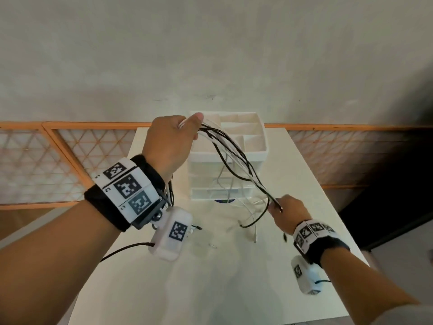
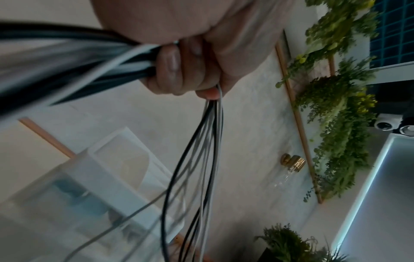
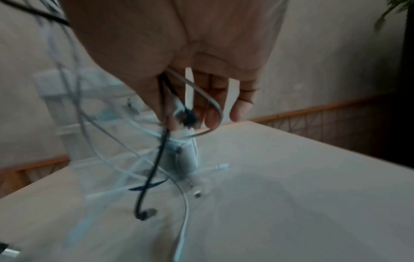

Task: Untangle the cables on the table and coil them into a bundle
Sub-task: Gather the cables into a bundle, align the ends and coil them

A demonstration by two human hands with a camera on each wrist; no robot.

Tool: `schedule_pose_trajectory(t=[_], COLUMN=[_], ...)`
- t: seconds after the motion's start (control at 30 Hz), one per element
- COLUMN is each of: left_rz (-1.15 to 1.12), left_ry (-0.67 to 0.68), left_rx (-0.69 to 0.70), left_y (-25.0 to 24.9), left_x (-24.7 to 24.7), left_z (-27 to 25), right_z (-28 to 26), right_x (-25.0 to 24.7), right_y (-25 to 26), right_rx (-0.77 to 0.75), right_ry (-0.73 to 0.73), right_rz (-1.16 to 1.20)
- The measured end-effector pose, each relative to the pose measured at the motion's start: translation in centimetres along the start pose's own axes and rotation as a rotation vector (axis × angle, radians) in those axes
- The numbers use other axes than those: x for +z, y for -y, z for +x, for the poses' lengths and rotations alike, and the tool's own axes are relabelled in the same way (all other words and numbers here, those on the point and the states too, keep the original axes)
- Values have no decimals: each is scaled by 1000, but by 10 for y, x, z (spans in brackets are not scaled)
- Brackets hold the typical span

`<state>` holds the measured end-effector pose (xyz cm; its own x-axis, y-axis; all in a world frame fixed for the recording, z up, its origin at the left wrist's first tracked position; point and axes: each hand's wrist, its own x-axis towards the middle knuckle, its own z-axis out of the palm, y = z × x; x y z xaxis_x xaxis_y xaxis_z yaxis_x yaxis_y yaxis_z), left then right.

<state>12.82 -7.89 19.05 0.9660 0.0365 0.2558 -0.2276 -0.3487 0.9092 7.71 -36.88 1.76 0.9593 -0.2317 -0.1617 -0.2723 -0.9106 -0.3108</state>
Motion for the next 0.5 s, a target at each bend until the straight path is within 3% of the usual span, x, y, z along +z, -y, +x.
schedule_pose_trajectory(t=[0.1, 0.17, 0.27, 0.4, 0.5], left_rz=[-11, 23, 103, 43, -19], left_ry=[32, 74, 87, 34, 48], left_rx=[11, -10, -40, -76, -82], left_y=[-4, -1, 7, 13, 9], left_x=[2, 2, 2, -5, -10], left_z=[2, 3, 0, 4, 6], right_z=[2, 5, 6, 7, 6], right_x=[4, -14, -52, -79, -57], right_y=[-4, -1, 3, -6, -22], right_rx=[17, 57, 73, 103, 98], right_ry=[10, -45, -204, -422, -149], right_rz=[0, 162, 372, 319, 219])
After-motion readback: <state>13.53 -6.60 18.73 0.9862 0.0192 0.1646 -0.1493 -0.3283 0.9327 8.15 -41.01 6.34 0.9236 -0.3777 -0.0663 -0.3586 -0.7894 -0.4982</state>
